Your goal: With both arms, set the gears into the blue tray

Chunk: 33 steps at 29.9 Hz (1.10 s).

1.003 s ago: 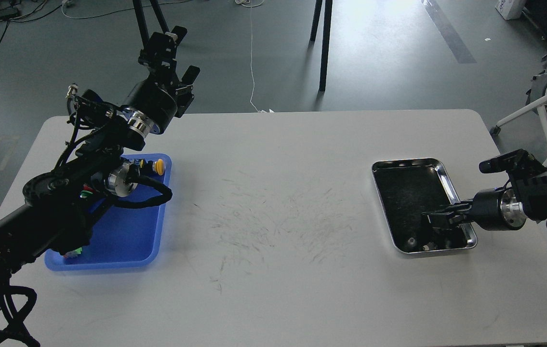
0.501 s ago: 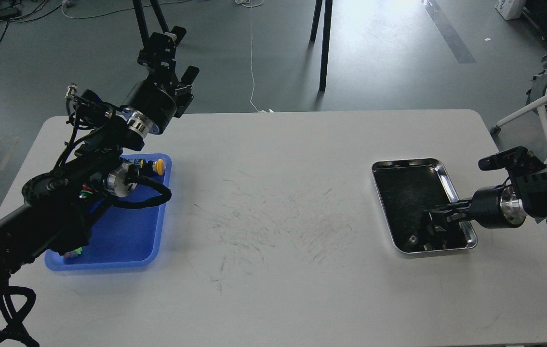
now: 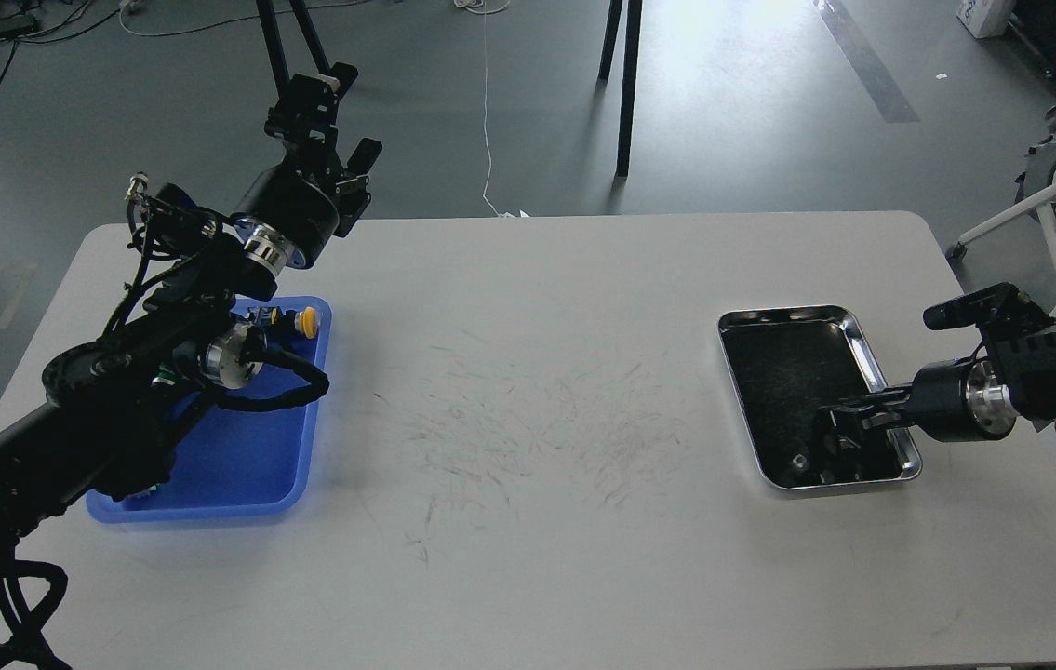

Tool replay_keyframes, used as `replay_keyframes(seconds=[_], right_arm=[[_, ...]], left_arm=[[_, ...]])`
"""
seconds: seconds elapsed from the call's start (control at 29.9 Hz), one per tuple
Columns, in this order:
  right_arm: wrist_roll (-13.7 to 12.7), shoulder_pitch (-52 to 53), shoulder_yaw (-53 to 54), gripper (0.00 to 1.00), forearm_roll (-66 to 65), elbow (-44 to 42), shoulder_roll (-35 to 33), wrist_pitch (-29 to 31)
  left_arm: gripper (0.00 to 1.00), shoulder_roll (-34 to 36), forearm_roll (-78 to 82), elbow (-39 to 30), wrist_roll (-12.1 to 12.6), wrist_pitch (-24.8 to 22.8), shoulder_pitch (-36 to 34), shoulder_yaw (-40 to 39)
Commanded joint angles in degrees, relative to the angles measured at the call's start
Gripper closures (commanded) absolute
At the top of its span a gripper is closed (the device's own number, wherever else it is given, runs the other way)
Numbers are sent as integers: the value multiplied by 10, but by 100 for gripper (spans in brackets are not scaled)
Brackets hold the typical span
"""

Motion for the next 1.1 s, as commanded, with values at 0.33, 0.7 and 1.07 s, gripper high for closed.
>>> replay_keyframes(seconds=[0.33,0.7,1.07], right_arm=[[0,3,-8,62,-1,-22,15,5],[0,3,-9,70,-2,-22,25,7],[-2,3,-8,76,-2,-23,31,8]], left_arm=[[2,1,-1,-1,0,-1,0,-1],[2,3,-1,0,0,-3,0,-2],[2,7,-2,0,0,-4,0,-1]])
